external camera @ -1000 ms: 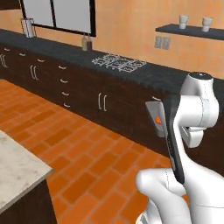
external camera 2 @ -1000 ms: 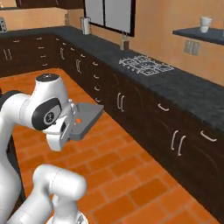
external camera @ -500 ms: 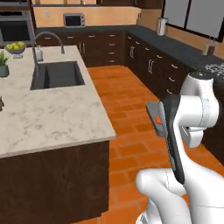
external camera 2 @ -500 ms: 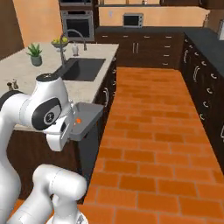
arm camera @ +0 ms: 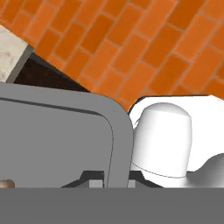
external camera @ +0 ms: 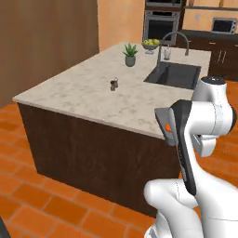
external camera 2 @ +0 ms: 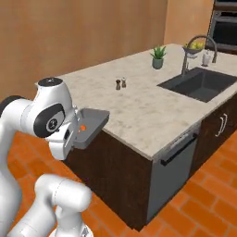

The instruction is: Take the meat container that has the shrimp and place it on the second highest rack of the freezer. Then take the vegetable container that has the carrot and eggplant and place it on the highest rack of the freezer.

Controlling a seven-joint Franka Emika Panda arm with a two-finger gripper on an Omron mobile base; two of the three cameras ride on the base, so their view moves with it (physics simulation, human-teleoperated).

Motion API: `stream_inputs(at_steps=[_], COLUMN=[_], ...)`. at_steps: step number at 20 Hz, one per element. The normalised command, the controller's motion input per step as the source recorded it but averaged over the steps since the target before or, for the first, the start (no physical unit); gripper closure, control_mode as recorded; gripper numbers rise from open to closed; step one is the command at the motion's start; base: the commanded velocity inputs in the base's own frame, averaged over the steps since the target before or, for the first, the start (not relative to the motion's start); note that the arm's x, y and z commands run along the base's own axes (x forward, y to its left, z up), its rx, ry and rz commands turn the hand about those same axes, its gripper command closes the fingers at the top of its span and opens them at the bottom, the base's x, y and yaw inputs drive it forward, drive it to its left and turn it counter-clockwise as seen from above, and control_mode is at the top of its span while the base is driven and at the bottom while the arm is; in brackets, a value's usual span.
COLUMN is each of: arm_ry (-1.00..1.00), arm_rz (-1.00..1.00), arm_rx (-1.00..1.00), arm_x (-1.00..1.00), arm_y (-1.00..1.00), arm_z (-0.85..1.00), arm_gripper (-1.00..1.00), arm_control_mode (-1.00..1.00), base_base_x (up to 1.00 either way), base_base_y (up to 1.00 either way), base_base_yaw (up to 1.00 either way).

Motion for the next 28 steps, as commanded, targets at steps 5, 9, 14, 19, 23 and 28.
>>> stream_inputs(at_steps=[5,9,14,19,23,28], arm_ry=[0.00,0.00,0.00,0.00,0.00,0.00], arm_rz=[0.00,0.00,0.00,0.00,0.00,0.00], arm_rx=[0.00,0.00,0.00,0.00,0.00,0.00], arm_x=[0.00,0.00,0.00,0.00,0.00,0.00], arm_y=[0.00,0.00,0.00,0.00,0.00,0.00], arm_z=[0.00,0.00,0.00,0.00,0.00,0.00], arm_gripper=[1.00,1.00,1.00,1.00,1.00,1.00], arm_control_mode=[1.00,1.00,1.00,1.00,1.00,1.00], base_base_x=[0.00,0.03,0.31,0.71,0.65,0.90], base_base_y=[0.00,0.00,-0.25,-0.91,-0.89,-0.32], base_base_yaw=[1.00,1.00,0.83,0.42,0.15,0.02])
